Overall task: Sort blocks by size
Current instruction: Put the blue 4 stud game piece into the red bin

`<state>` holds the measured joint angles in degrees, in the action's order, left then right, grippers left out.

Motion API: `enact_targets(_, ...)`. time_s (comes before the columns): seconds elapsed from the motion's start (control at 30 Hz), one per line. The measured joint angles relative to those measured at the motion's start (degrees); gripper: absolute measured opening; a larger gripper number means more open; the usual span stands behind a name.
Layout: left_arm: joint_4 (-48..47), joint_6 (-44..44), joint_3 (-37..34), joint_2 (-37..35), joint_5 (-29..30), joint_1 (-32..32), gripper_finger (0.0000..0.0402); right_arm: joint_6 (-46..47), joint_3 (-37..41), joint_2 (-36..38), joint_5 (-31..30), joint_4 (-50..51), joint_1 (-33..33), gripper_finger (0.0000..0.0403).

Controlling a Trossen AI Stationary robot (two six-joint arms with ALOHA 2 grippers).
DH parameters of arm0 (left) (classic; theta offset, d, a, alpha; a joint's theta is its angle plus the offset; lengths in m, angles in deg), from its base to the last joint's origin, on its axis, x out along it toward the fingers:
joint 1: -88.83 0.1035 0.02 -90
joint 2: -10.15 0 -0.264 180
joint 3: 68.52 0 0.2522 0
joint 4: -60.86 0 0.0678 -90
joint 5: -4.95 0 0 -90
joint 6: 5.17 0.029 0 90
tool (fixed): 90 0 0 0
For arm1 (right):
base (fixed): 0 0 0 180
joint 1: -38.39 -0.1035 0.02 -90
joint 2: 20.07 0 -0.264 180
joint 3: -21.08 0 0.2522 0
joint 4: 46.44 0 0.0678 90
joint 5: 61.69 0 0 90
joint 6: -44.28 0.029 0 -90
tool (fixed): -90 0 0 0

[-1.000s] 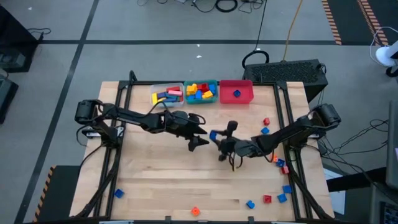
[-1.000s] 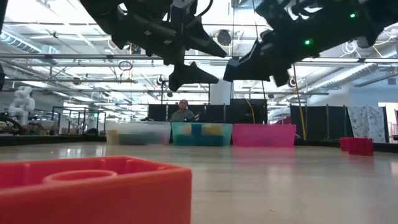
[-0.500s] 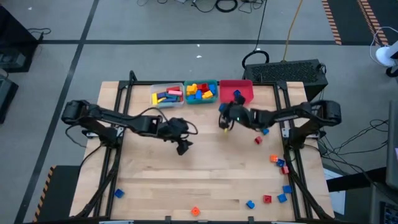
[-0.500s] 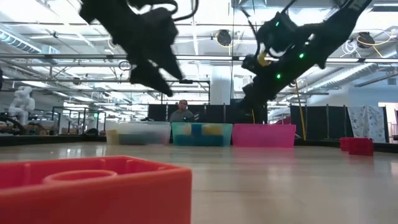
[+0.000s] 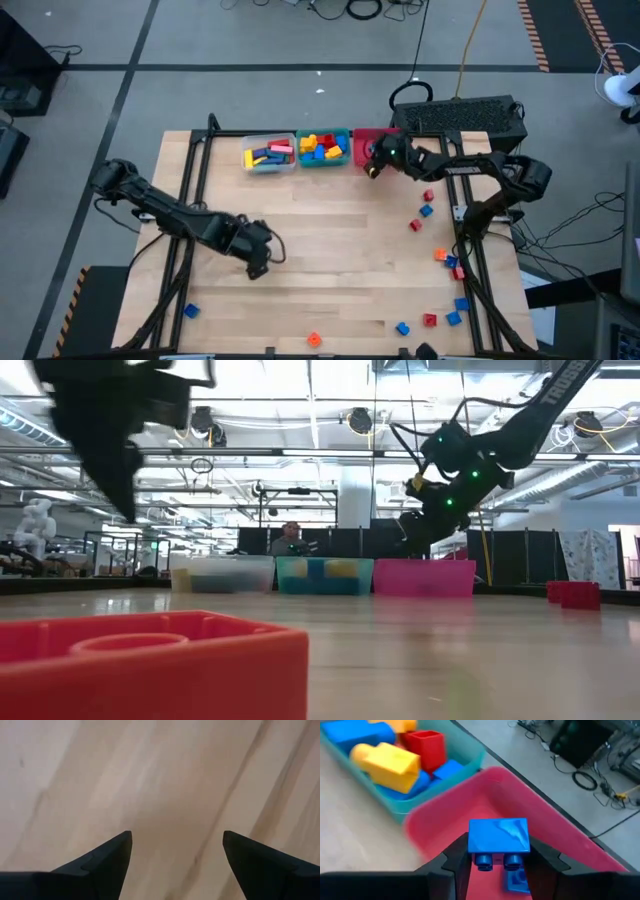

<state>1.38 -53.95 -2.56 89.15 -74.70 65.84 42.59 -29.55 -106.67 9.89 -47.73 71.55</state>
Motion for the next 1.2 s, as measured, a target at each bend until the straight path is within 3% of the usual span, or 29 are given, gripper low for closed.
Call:
enact_targets(0.27,-5.33,-7.9,0.0,0.0,-2.51,-6.73,0.031,1.57,0.0,0.0,6.75,0.83,5.75,0.0164)
enact_targets(0.5,-6.32,-10.83,0.0,0.02,-2.43,-9.5,0.031,1.92,0.0,0.0,6.83,0.82,6.59,0.0223)
enact_targets(0.67,-7.27,-10.69,0.0,0.02,-4.08,-12.1,0.031,2.73,0.0,0.0,8.67,1.25,5.72,0.0243)
enact_targets(0.8,-7.65,-9.03,0.0,0.02,-8.39,-15.3,0.031,5.85,0.0,0.19,11.24,0.85,3.09,0.0243)
enact_targets(1.07,-7.39,-4.02,0.0,0.35,-10.81,-24.56,0.031,7.27,-0.03,3.34,10.99,-1.73,-6.62,0.0243)
enact_targets(1.2,-6.9,-4.28,0.0,2.85,-15.19,-28.6,0.031,7.49,-0.04,6.21,10.86,-1.17,-10.62,0.0243)
